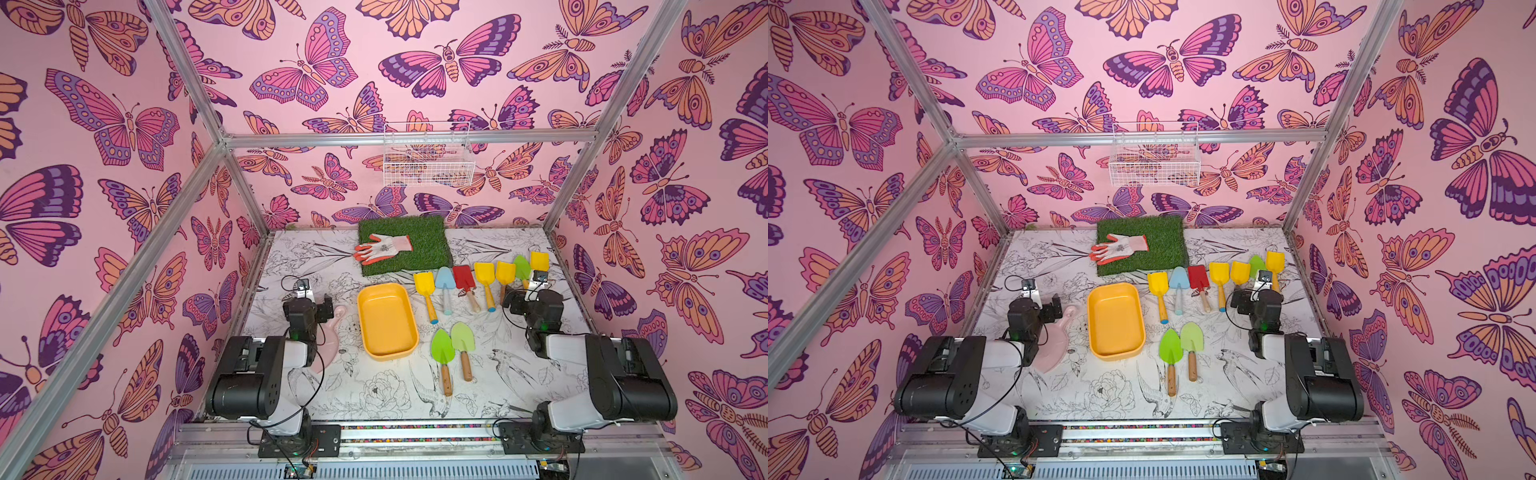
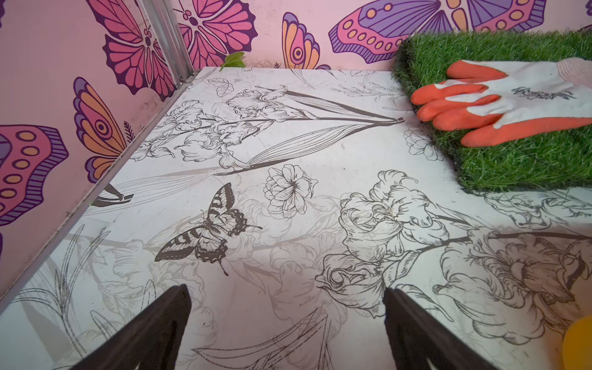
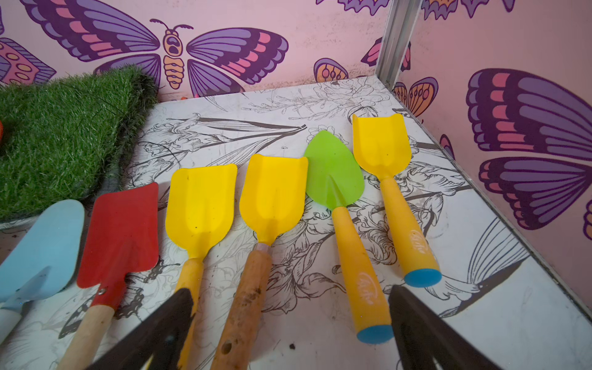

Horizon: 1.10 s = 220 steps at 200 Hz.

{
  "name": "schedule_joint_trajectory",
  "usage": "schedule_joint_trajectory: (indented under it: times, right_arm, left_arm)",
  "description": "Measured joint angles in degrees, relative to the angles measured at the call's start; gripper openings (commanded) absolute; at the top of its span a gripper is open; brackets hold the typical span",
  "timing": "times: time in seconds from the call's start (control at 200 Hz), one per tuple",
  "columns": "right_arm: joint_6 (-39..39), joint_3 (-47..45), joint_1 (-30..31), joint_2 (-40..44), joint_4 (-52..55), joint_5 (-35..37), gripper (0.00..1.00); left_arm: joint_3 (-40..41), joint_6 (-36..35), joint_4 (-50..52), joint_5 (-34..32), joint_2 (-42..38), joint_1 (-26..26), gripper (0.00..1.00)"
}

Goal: Take the shovel out of the storage box
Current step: Reset both arms

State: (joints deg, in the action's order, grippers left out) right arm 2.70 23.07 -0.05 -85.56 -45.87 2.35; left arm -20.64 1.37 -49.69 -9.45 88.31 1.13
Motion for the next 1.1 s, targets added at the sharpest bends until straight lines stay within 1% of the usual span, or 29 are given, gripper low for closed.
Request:
schedule_joint_trajectory:
  times: [0.496, 0.556, 0.616, 0.661, 0.781, 0.886, 0.961, 1.026, 1.101]
  right_arm:
    - [0.0, 0.0, 0.0, 0.0, 0.0, 0.0, 0.99]
    - [0.0, 0.0, 0.0, 0.0, 0.0, 0.0, 0.99]
    - [0.0, 0.0, 0.0, 0.0, -0.02, 0.0, 0.99]
    - [0.0, 0.0, 0.0, 0.0, 0.0, 0.0, 0.99]
    - [0.0, 0.0, 0.0, 0.0, -0.02, 0.02, 0.99]
    - [0.0, 0.0, 0.0, 0.0, -0.02, 0.07, 0.99]
    - [0.0, 0.0, 0.0, 0.0, 0.0, 0.13, 0.99]
    - [0.0, 0.0, 0.0, 0.0, -0.02, 0.15, 0.99]
    - [0.0, 0.0, 0.0, 0.0, -0.02, 0.17, 0.99]
  left_arm:
    - [0.07, -0.07, -0.28, 0.04, -0.02, 0.0, 1.0]
    - [1.7, -0.35, -2.8, 0.48, -0.59, 0.0, 1.0]
    - [5.35, -0.28, -6.56, 0.39, -1.88, 0.02, 1.0]
    - [7.02, 0.15, -7.89, -0.5, -1.9, 0.02, 1.0]
    - [6.27, 0.28, -8.5, -1.51, -0.24, 0.02, 1.0]
    - [9.07, 0.2, -12.55, -1.25, -2.16, 0.02, 1.0]
    - [9.25, 0.17, -14.34, -1.27, -0.76, 0.02, 1.0]
    - [7.76, -0.02, -12.52, -0.79, 0.04, 0.02, 1.0]
    - [7.98, -0.35, -12.46, -0.39, -1.77, 0.07, 1.0]
